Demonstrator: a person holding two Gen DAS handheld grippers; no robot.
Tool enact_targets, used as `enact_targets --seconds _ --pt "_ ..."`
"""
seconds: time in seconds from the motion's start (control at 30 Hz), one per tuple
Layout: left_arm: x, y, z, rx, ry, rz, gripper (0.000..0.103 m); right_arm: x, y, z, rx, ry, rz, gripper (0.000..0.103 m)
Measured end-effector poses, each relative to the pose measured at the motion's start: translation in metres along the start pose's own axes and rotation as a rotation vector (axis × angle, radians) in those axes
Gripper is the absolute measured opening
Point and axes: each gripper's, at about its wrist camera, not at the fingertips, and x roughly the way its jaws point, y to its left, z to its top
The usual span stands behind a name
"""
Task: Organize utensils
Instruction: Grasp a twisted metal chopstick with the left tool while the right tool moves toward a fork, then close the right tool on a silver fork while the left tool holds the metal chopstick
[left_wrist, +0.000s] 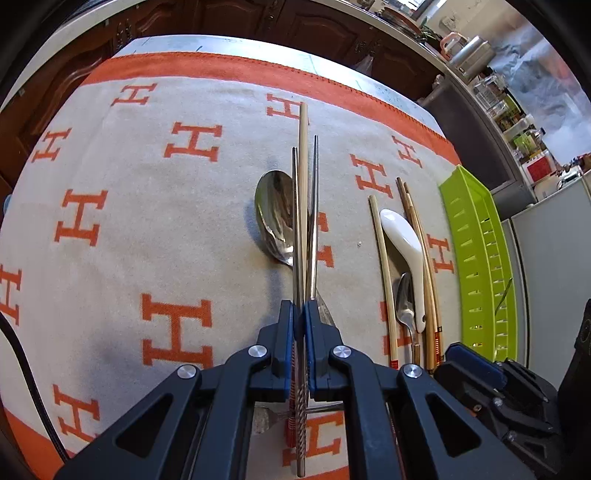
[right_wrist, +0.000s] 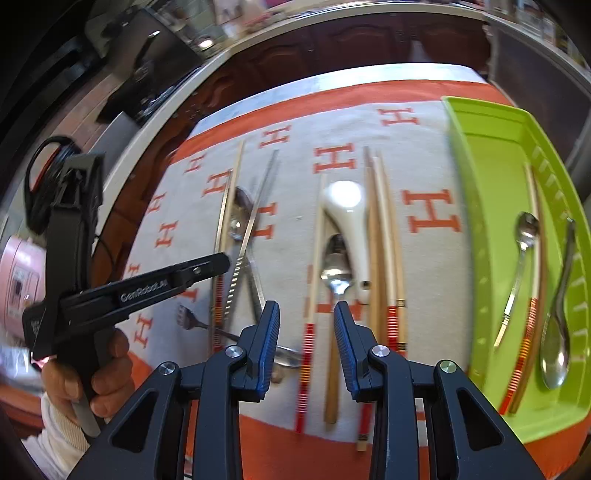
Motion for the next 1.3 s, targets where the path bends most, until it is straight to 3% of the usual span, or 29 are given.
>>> enact_targets --seconds 0.23,0.63,0.97,1.1,1.2,1.3 --pt "-0.017 0.017 -0.007 -0.034 -0.019 -0.045 0.004 0.017 0.045 -0.005 -0.24 0.061 0.029 0.031" --pt "-0.031 0.042 -0.012 -0.058 -0.032 -0.054 0.004 0.052 0.075 -0.027 -0.42 0.184 0.068 0.031" --pt "-0.036 0.069 -0.012 -0.118 -0.033 -0.049 0.004 0.075 0.116 -0.046 -0.747 0.163 -0.025 0.031" --pt "-0.036 0.075 -0.014 -0.132 -0.033 -0.055 0.004 0.081 0.131 -0.058 -0.869 0.125 -0.085 0.016" --pt "-0.039 0.079 -0.015 -0.138 -0.037 -0.057 0.004 0.079 0.132 -0.059 -0.86 0.093 -0.098 0.009" --pt "-0.042 0.08 -0.016 -0.143 -0.046 -0.059 0.004 0.075 0.125 -0.052 -0.786 0.086 -0.057 0.003"
